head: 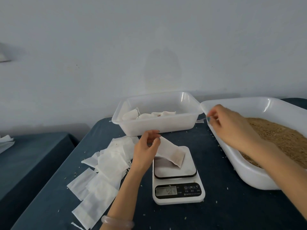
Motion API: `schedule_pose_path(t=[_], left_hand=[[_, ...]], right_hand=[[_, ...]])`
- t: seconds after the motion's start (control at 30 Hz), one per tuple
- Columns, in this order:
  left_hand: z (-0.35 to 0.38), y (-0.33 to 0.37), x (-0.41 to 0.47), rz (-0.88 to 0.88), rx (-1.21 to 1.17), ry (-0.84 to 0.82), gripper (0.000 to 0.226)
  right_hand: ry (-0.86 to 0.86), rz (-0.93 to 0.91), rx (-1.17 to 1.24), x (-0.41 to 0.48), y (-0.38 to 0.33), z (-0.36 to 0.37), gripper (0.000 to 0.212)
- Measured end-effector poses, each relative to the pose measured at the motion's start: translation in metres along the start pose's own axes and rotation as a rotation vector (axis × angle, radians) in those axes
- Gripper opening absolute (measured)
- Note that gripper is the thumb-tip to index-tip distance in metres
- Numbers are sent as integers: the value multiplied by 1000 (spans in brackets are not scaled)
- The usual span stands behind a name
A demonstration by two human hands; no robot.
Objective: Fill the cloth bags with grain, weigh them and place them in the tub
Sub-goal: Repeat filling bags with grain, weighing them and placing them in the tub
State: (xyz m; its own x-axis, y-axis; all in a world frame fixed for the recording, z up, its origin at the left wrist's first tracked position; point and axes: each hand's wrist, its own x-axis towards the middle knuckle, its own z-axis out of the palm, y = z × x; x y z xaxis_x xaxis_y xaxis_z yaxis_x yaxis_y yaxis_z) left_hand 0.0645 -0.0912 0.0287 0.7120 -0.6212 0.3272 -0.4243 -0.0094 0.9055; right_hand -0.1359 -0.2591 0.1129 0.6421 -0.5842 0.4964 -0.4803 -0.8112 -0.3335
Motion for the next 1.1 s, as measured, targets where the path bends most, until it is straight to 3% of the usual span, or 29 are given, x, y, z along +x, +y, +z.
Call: schedule_pose_path(t=[0.13, 0.4, 1.1], left_hand=[[-3, -4, 1, -42, 20, 98, 18], [-8, -4, 4, -92, 38, 299, 7], [-9, -2, 1, -142, 143, 309, 5]], right_hand=[[-62, -66, 296, -23, -38, 36, 8], [21, 287, 505, -48, 11, 105, 38], [-46, 325, 527, -49, 22, 117, 44]])
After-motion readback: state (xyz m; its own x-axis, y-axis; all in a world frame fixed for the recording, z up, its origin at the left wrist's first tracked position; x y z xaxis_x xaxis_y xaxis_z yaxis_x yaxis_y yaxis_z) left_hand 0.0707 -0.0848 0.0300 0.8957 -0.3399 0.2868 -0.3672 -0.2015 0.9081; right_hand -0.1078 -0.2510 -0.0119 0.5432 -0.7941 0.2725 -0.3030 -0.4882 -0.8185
